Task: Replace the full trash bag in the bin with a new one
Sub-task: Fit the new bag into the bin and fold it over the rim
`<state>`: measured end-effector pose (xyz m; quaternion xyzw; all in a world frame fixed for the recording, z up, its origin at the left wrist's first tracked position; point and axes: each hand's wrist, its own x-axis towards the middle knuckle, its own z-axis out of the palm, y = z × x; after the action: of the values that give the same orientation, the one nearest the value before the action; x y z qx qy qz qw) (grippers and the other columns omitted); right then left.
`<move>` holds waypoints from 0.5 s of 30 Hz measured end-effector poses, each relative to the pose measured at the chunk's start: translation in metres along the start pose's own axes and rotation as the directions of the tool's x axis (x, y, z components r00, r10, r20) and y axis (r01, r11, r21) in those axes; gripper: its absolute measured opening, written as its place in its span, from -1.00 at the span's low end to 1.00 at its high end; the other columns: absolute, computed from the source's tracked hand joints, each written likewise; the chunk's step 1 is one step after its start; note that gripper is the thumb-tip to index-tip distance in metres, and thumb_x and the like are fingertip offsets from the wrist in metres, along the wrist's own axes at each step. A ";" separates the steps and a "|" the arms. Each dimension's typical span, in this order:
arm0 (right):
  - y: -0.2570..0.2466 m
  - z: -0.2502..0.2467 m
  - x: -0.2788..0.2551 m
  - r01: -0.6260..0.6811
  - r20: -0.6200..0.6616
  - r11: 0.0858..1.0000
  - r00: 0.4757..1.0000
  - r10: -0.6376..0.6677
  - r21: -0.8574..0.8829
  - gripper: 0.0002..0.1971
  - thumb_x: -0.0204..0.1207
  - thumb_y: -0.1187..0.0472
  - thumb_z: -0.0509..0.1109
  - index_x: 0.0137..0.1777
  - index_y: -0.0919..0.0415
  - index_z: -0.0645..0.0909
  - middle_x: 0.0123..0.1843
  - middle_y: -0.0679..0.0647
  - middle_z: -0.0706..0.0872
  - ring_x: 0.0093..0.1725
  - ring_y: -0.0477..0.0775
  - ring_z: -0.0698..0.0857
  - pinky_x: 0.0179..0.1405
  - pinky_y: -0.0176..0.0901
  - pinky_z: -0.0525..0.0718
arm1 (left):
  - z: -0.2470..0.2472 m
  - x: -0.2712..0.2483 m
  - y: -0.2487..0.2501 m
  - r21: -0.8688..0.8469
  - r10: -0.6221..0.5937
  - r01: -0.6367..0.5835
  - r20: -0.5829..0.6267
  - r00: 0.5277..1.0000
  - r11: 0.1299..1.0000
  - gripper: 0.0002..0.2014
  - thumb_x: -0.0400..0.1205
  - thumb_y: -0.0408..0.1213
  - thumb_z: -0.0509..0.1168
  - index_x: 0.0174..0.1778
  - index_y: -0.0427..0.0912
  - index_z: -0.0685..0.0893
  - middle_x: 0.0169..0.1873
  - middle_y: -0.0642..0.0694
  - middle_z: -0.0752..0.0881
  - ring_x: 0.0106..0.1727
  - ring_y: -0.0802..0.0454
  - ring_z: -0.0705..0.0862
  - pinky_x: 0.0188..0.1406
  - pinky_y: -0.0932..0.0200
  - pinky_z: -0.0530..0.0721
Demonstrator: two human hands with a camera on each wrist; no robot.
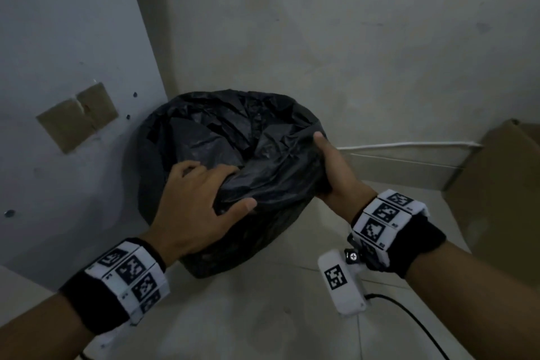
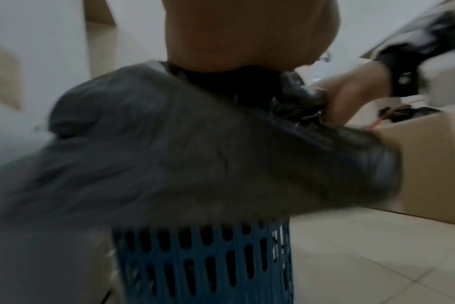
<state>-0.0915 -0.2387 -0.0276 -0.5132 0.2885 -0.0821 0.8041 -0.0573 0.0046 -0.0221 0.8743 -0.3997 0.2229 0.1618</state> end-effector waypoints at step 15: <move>0.037 -0.025 0.017 -0.089 -0.080 0.995 0.993 0.086 -0.044 0.11 0.09 -0.74 0.11 0.53 -0.01 0.42 0.40 0.06 0.63 0.26 0.29 0.68 0.01 0.27 0.76 | -0.012 0.005 -0.003 -0.165 0.004 -0.019 -0.091 0.996 0.986 -0.46 0.66 0.24 -0.02 0.30 -0.05 0.60 0.11 0.01 0.71 0.11 -0.01 0.64 0.25 0.07 0.43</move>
<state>-0.0969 -0.2484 -0.0741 -0.5155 0.3437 -0.0597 0.7827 -0.0552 0.0086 -0.0099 0.8446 -0.4141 0.2289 0.2507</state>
